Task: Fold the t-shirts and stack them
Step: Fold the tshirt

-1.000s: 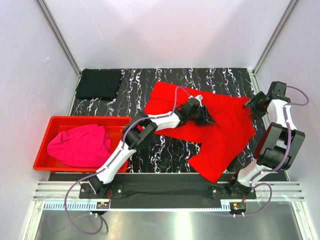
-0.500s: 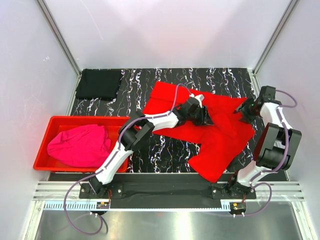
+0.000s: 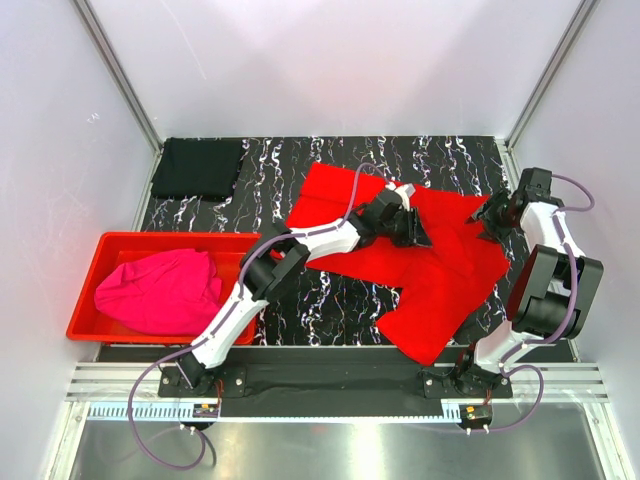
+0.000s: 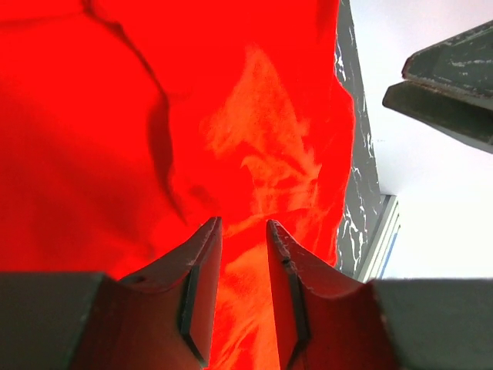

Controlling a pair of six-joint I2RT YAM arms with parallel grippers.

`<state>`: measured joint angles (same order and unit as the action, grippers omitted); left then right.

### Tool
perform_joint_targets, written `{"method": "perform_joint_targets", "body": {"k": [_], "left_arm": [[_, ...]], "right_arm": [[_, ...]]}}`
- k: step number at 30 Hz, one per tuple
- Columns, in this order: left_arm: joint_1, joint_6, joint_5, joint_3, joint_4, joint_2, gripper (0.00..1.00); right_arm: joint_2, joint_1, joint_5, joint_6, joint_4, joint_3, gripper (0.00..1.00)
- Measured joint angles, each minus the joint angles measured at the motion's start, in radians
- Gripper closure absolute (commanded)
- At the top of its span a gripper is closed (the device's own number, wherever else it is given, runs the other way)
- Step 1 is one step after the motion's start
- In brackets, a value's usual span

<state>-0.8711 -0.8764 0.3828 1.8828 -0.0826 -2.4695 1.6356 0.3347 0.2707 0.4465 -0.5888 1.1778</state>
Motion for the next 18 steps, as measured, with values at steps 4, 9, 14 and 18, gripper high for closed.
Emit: {"method": "perform_joint_targets", "body": {"k": [4, 9, 14, 18], "left_arm": [[-0.002, -0.01, -0.002, 0.015, 0.024, -0.017, 0.65], [-0.004, -0.008, -0.015, 0.014, 0.062, -0.021, 0.63], [-0.007, -0.007, -0.033, 0.013, 0.082, -0.021, 0.61], [-0.009, -0.011, -0.045, 0.017, 0.093, -0.021, 0.61]], "right_arm": [[0.0, 0.0, -0.001, -0.003, -0.002, 0.0, 0.43], [0.0, 0.0, -0.009, -0.006, -0.002, 0.001, 0.43], [0.0, 0.0, -0.018, -0.006, -0.002, 0.001, 0.43], [0.0, 0.0, -0.018, -0.006, -0.002, 0.001, 0.43]]}}
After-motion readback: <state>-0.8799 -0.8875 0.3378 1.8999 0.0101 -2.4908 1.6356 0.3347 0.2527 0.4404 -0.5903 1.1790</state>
